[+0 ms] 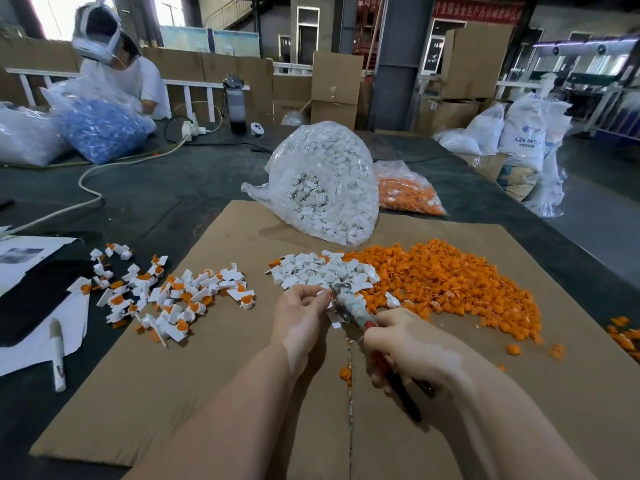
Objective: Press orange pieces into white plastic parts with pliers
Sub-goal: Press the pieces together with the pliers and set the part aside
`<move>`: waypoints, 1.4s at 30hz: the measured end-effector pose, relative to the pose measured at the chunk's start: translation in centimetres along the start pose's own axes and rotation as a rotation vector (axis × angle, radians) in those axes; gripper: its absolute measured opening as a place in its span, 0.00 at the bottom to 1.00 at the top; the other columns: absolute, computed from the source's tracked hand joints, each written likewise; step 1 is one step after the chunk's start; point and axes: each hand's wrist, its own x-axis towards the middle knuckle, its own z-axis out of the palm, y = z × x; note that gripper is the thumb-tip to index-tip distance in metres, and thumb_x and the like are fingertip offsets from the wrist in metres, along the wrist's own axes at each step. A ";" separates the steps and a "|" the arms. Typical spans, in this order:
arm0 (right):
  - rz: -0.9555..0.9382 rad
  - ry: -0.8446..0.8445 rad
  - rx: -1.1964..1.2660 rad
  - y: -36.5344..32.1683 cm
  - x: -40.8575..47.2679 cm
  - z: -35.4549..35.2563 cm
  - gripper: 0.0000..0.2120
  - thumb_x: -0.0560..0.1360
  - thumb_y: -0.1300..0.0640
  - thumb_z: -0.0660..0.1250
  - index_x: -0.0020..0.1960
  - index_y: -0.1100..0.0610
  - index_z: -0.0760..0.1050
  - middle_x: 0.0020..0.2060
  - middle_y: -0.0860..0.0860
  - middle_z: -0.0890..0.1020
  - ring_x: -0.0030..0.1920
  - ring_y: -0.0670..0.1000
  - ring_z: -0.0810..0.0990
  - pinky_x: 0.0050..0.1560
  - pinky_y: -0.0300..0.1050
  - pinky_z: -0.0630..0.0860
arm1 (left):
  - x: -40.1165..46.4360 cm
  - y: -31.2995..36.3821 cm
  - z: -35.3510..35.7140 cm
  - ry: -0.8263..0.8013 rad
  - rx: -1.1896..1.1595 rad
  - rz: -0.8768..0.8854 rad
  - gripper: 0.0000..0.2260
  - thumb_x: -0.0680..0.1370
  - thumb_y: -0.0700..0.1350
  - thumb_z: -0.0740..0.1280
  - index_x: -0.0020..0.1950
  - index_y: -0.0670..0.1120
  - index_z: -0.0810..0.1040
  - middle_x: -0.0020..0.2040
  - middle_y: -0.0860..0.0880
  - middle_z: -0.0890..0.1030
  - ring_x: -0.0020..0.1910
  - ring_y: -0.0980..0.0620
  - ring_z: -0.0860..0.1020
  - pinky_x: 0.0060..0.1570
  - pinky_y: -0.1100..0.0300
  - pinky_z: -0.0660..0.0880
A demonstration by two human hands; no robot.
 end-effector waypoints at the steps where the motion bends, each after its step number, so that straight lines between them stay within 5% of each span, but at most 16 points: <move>1: -0.006 0.010 -0.030 -0.1 0.0 0.2 0.02 0.73 0.61 0.58 0.43 0.59 0.68 0.28 0.55 0.76 0.31 0.56 0.75 0.32 0.45 0.72 | 0.0 0.0 0.0 0.002 0.001 0.000 0.02 0.77 0.40 0.66 0.47 0.41 0.76 0.43 0.39 0.80 0.42 0.46 0.77 0.53 0.47 0.75; 9: -0.086 0.207 -0.353 -0.1 0.2 1.3 0.12 0.74 0.56 0.61 0.35 0.53 0.60 0.33 0.49 0.64 0.30 0.48 0.63 0.30 0.41 0.58 | 0.0 -0.3 -0.3 -0.004 0.020 0.012 0.04 0.77 0.41 0.67 0.45 0.41 0.76 0.38 0.40 0.77 0.38 0.46 0.75 0.45 0.50 0.75; 16: -0.159 0.303 -0.310 1.2 0.7 1.9 0.14 0.73 0.54 0.64 0.34 0.50 0.60 0.33 0.46 0.64 0.31 0.46 0.64 0.30 0.40 0.58 | -0.3 -0.2 -0.5 -0.009 0.023 0.030 0.03 0.77 0.42 0.66 0.47 0.42 0.76 0.42 0.38 0.80 0.40 0.45 0.77 0.43 0.52 0.73; 18: -0.163 0.374 -0.280 1.8 0.8 1.6 0.11 0.71 0.50 0.67 0.37 0.50 0.65 0.34 0.44 0.67 0.33 0.46 0.68 0.32 0.40 0.61 | -0.5 -0.3 -0.6 -0.023 0.052 0.071 0.02 0.77 0.41 0.66 0.46 0.43 0.77 0.43 0.37 0.81 0.42 0.43 0.78 0.46 0.51 0.74; 25: -0.049 0.884 -0.643 3.6 1.8 -1.0 0.19 0.71 0.41 0.66 0.53 0.52 0.70 0.49 0.49 0.76 0.52 0.51 0.74 0.44 0.44 0.70 | -1.1 -0.8 -1.0 -0.121 0.318 0.290 0.04 0.76 0.40 0.67 0.44 0.49 0.79 0.40 0.52 0.79 0.40 0.59 0.75 0.36 0.77 0.67; 33: 0.055 0.880 -0.978 5.0 2.8 -1.6 0.30 0.71 0.30 0.57 0.59 0.53 0.72 0.60 0.52 0.75 0.62 0.53 0.71 0.61 0.47 0.68 | -0.9 -1.2 -0.9 -0.140 0.375 0.305 0.07 0.78 0.42 0.65 0.45 0.53 0.81 0.43 0.62 0.78 0.47 0.69 0.73 0.42 0.84 0.64; 36: -0.151 0.920 -0.959 4.4 2.7 -0.4 0.25 0.74 0.38 0.61 0.64 0.54 0.72 0.59 0.52 0.76 0.61 0.54 0.71 0.64 0.50 0.65 | -0.8 -1.3 -0.9 -0.138 0.413 0.305 0.06 0.78 0.43 0.65 0.48 0.53 0.82 0.45 0.61 0.80 0.47 0.66 0.75 0.42 0.82 0.65; 39: -0.604 0.884 -0.717 4.0 3.0 1.4 0.14 0.70 0.59 0.73 0.56 0.59 0.79 0.47 0.54 0.81 0.49 0.55 0.79 0.52 0.50 0.77 | -0.6 -1.2 -0.8 -0.124 0.484 0.336 0.07 0.77 0.44 0.66 0.50 0.51 0.82 0.47 0.57 0.81 0.49 0.61 0.77 0.43 0.79 0.66; 42: -0.751 0.890 -0.646 4.1 3.4 2.7 0.10 0.67 0.66 0.75 0.48 0.60 0.81 0.40 0.53 0.82 0.43 0.55 0.80 0.45 0.49 0.78 | -0.7 -1.3 -0.8 -0.113 0.507 0.366 0.06 0.77 0.44 0.66 0.50 0.51 0.82 0.44 0.57 0.81 0.46 0.61 0.77 0.41 0.78 0.67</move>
